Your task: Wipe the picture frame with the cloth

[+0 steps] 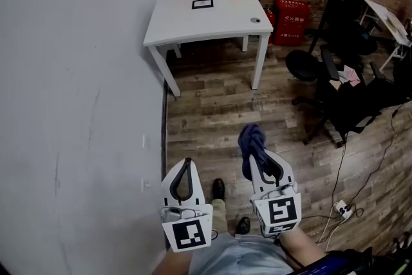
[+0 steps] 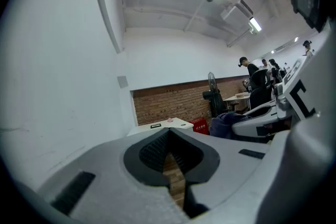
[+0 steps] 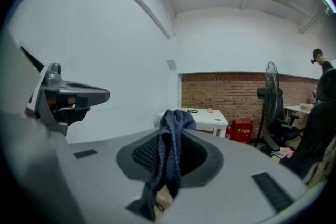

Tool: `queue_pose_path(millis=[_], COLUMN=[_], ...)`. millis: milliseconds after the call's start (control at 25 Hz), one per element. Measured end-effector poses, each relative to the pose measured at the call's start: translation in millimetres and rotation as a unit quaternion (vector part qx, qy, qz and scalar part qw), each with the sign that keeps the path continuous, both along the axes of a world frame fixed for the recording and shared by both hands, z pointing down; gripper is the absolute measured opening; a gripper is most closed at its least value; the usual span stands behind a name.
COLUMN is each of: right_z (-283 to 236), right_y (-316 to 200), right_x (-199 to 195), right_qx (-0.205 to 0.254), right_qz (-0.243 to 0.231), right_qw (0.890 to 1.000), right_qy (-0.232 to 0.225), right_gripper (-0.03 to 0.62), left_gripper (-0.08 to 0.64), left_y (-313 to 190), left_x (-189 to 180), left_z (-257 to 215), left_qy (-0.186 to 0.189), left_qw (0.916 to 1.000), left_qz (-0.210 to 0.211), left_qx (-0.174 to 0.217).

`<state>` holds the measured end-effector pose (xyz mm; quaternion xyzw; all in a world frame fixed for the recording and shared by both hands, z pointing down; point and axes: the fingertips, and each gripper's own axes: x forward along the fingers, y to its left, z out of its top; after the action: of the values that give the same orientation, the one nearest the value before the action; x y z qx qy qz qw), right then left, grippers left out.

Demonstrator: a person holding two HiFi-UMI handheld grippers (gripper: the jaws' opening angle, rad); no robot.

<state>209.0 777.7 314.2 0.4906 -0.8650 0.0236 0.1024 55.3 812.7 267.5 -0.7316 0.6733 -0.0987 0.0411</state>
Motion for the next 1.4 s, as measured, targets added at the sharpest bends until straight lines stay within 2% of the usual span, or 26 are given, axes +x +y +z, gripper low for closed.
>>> queue_pose_path(millis=[240, 480, 680, 1000, 1400], right_z=[11, 1, -16, -35, -10], right_y=[-87, -164, -209, -240, -283], right_x=[-45, -79, -99, -99, -91], right_qx=[-0.003, 0.015, 0.027, 0.042, 0.021], right_qz=[-0.003, 0.007, 0.017, 0.038, 0.049], right_qw=[1.000, 1.000, 0.999, 0.998, 0.998], right_qy=[0.001, 0.001, -0.006, -0.012, -0.017], right_gripper=[0.075, 0.075, 0.075, 0.075, 0.075], left_gripper=[0.009, 0.009, 0.009, 0.009, 0.009], left_y=[-89, -164, -213, -252, -298], left_x=[-47, -85, -103, -105, -99], left_z=[17, 13, -3, -22, 4], left_qy=[-0.004, 0.005, 0.005, 0.010, 0.006], left_qw=[0.9999, 1.0000, 0.9996, 0.9983, 0.9989], left_qz=[0.003, 0.005, 0.018, 0.036, 0.044], left_qx=[-0.016, 0.000, 0.023, 0.045, 0.013])
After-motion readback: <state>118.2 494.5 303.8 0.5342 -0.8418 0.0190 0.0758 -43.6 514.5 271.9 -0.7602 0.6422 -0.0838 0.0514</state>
